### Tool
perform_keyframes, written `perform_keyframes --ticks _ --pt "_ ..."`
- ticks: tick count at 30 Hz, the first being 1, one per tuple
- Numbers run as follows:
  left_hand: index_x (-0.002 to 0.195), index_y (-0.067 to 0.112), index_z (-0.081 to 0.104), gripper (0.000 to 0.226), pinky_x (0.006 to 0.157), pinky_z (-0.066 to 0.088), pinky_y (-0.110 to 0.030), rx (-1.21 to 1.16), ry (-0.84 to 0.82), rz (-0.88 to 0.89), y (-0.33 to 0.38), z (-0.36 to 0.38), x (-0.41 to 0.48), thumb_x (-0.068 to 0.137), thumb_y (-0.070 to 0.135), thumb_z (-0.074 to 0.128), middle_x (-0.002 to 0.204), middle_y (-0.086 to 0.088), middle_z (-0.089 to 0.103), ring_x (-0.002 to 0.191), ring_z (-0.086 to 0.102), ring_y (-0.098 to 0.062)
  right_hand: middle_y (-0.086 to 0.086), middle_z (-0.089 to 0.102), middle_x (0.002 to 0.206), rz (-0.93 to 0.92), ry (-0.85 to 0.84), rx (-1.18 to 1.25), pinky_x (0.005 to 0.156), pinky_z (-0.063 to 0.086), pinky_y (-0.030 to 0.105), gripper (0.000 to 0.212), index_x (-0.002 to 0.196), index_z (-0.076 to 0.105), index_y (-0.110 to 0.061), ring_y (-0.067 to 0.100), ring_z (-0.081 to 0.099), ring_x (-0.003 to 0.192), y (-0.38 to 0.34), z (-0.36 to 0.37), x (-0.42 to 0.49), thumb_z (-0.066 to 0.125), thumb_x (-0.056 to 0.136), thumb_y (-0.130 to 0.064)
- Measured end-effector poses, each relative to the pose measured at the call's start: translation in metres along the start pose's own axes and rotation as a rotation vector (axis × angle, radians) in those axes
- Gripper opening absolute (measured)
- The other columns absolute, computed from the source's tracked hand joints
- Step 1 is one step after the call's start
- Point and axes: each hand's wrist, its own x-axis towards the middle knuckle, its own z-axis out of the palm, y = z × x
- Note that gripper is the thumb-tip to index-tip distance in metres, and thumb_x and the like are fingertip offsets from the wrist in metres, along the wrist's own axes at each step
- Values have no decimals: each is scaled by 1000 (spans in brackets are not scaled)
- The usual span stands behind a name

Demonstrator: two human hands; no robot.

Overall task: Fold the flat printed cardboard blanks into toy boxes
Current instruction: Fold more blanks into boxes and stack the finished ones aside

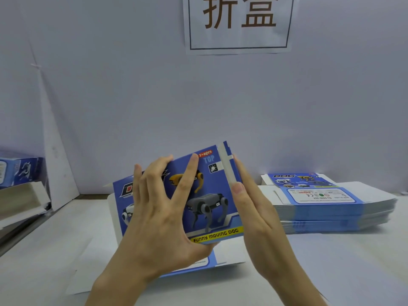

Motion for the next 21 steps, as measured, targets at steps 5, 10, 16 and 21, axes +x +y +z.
perform_keyframes --ticks 5,10,16,21 --pt "150 20 18 111 113 11 -58 0 20 -4 0 -1 0 58 74 51 138 -18 29 136 26 -31 -16 49 139 -38 -72 -69 95 51 31 55 138 27 -62 5 52 124 -1 4 -3 46 90 -43" --pt "149 16 26 113 112 16 -62 20 62 26 -1 -1 2 53 68 57 132 -17 31 129 24 -31 -5 43 146 -39 -129 -34 87 56 30 67 142 31 -53 13 51 127 1 8 -5 62 84 -39" --pt "151 14 23 116 107 24 -70 -36 8 40 -4 -2 1 54 64 63 135 -18 27 131 29 -35 -36 8 152 -129 -111 -277 104 41 19 82 139 13 -65 -8 18 141 -3 10 -9 60 72 -63" --pt "151 16 23 115 99 34 -70 -60 4 9 -13 -11 2 55 68 61 134 -17 31 128 28 -29 -32 32 148 -78 -256 -66 109 39 29 86 147 11 -51 -2 34 137 -1 3 -8 62 78 -49"
